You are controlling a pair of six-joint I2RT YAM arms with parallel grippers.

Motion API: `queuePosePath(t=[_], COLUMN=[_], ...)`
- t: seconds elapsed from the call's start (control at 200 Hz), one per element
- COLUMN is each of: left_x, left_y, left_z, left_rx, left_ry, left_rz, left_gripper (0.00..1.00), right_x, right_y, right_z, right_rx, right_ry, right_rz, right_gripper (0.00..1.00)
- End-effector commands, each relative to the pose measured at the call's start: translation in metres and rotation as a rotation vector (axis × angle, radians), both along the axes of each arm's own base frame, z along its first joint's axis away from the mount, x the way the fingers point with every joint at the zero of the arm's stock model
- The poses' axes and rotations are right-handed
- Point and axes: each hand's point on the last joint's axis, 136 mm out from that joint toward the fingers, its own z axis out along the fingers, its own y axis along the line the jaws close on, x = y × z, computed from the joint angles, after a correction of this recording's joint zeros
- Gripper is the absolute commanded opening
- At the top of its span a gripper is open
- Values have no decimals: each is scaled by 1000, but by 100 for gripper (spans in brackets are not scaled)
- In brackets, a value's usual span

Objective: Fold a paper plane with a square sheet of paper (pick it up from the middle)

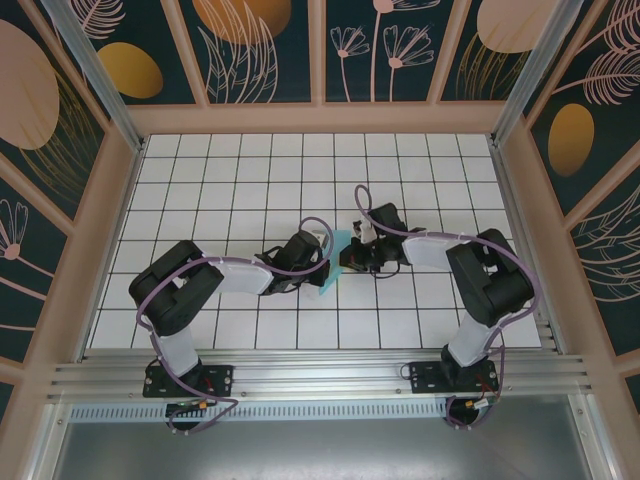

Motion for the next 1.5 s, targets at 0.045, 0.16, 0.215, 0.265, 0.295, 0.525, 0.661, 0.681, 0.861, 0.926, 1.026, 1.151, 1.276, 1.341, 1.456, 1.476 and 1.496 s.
queuePosePath(t=[0.045,0.16,0.215,0.265,0.295,0.525,0.661,0.681,0.861,0.926,1.026,1.151,1.276,1.341,1.456,1.476,1.496], left_x=[-9,-9,-10,-10,-10,-12,-11,-11,-11,-11,-11,-13,-14,-15,-14,-14,-14], left_y=[14,15,16,16,16,16,16,16,15,15,16,19,21,22,22,21,21], left_z=[-22,-20,-20,-20,-20,-21,-21,-21,-22,-23,-23,-26,-27,-27,-27,-27,-27], left_rx=[68,69,70,68,70,71,72,73,71,74,77,89,93,96,94,93,91], left_ry=[57,56,56,55,56,58,56,57,60,60,59,62,63,65,65,64,64], left_rz=[8,11,11,11,9,3,1,2,1,0,0,3,4,3,4,3,2], left_gripper=[0,0,0,0,0,0,0,0,0,0,0,0,0,0,0,0,0], right_x=[5,-3,-5,-5,-4,7,13,13,14,11,3,1,11,17,22,22,22], right_y=[2,-10,-13,-14,-14,-2,4,4,2,-4,-16,-20,-14,-12,-15,-16,-16], right_z=[-6,-22,-24,-23,-23,10,28,27,1,-16,-38,-40,-11,4,5,3,1], right_rx=[-19,-90,-99,-101,-105,-39,6,7,-26,-67,-102,-98,-51,-24,-18,-19,-19], right_ry=[-8,11,15,13,12,-44,-82,-81,-36,-14,22,31,-19,-48,-54,-50,-47], right_rz=[10,-2,-5,-8,-9,-6,-3,-2,-9,-16,-34,-36,-24,-29,-44,-43,-43], right_gripper=[2,2,2,2,2,3,4,4,3,3,3,3,4,5,5,5,5])
